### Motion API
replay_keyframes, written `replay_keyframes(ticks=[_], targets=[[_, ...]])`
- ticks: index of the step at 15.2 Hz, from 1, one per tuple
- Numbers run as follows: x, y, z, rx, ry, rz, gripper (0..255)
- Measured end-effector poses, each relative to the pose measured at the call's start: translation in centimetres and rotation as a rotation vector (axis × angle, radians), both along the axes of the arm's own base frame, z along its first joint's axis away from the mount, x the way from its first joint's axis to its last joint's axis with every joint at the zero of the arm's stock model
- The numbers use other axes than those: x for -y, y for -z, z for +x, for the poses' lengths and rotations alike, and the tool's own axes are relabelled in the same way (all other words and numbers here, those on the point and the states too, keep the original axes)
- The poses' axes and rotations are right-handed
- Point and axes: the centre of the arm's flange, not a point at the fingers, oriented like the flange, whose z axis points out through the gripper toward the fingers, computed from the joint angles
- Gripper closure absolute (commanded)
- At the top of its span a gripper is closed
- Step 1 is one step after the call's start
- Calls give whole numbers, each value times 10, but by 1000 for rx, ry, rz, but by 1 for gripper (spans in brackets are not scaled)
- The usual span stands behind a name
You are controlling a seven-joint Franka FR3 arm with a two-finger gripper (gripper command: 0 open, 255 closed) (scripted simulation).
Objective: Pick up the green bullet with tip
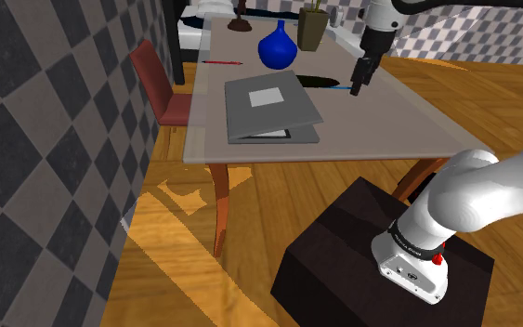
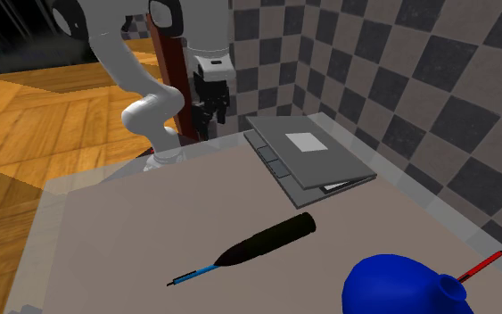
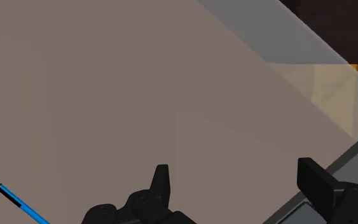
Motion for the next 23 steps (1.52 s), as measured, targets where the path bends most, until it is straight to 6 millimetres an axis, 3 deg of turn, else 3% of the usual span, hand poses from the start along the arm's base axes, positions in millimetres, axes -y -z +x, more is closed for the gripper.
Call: replay_keyframes(ticks=[8, 16, 23], targets=[[77, 18, 71, 5, -256, 49, 0], [141, 43, 159, 10, -509, 94, 0], [165, 62, 242, 13, -728, 132, 0]])
